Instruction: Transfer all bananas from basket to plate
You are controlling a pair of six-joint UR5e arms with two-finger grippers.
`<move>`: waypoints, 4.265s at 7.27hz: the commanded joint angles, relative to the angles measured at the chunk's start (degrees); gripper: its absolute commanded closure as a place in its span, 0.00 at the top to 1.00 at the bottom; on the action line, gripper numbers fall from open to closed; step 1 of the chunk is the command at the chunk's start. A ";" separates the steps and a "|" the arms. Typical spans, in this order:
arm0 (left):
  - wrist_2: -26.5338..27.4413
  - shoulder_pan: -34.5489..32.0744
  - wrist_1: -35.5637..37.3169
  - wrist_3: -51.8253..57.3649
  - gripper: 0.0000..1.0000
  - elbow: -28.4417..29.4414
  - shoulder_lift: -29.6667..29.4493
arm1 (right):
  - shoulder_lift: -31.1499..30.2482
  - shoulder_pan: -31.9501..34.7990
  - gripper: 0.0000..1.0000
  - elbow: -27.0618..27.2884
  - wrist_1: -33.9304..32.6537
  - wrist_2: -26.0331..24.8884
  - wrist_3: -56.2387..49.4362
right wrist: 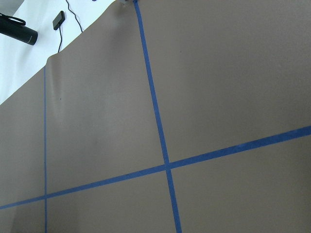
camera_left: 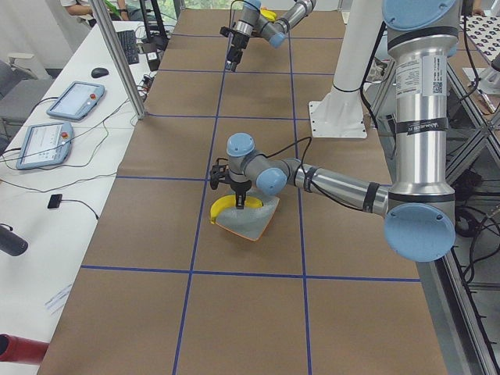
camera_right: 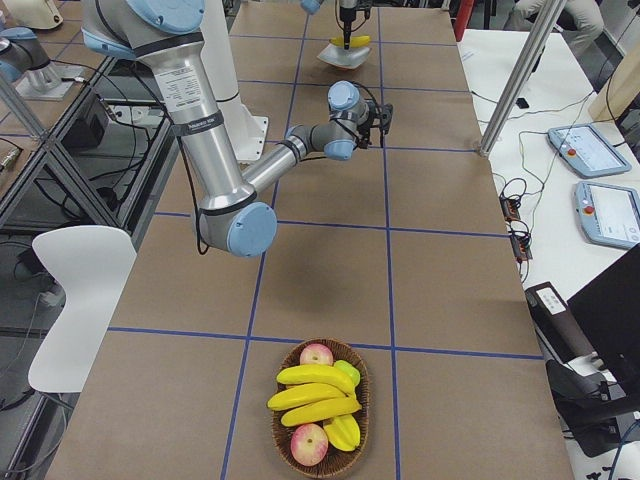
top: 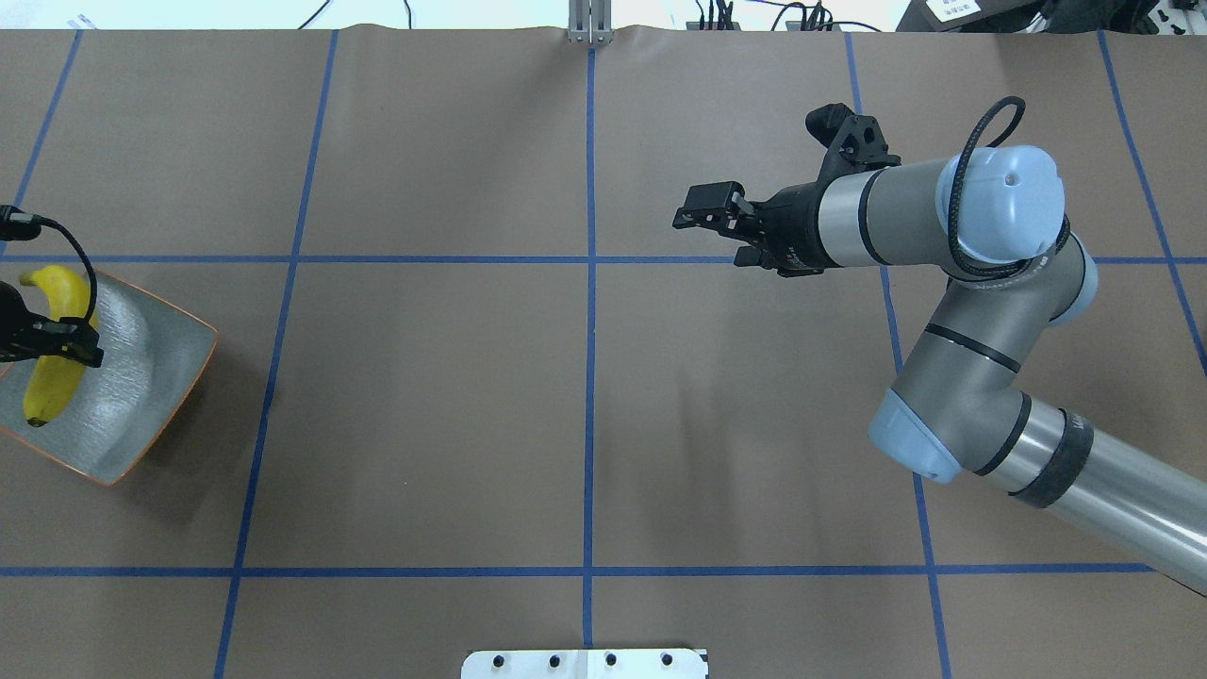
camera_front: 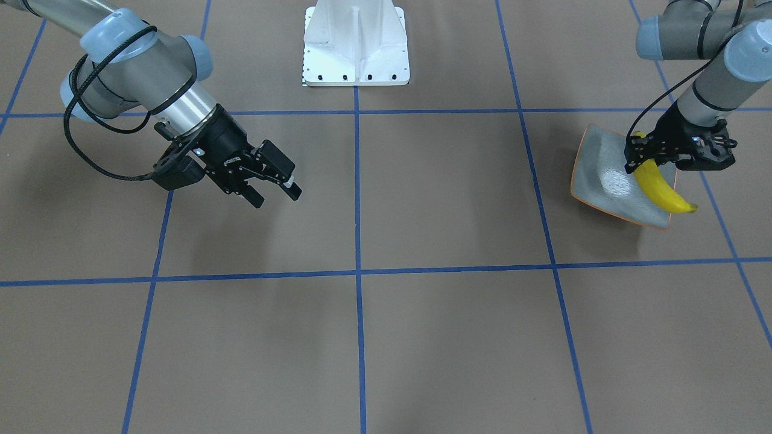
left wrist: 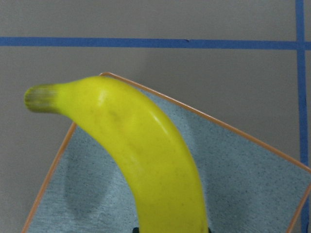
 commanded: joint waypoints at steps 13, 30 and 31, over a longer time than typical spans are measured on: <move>0.36 2.13 -0.25 1.56 0.81 0.02 0.89 | -0.16 -0.50 1.00 -0.41 0.09 -1.51 0.00; -3.51 2.13 -0.42 -5.56 0.99 -1.21 -4.47 | -34.44 39.33 0.98 -3.91 -31.91 7.36 -64.18; -3.60 2.13 -0.42 -5.56 0.99 -1.39 -4.47 | -34.53 38.97 0.99 -4.09 -31.56 6.84 -62.08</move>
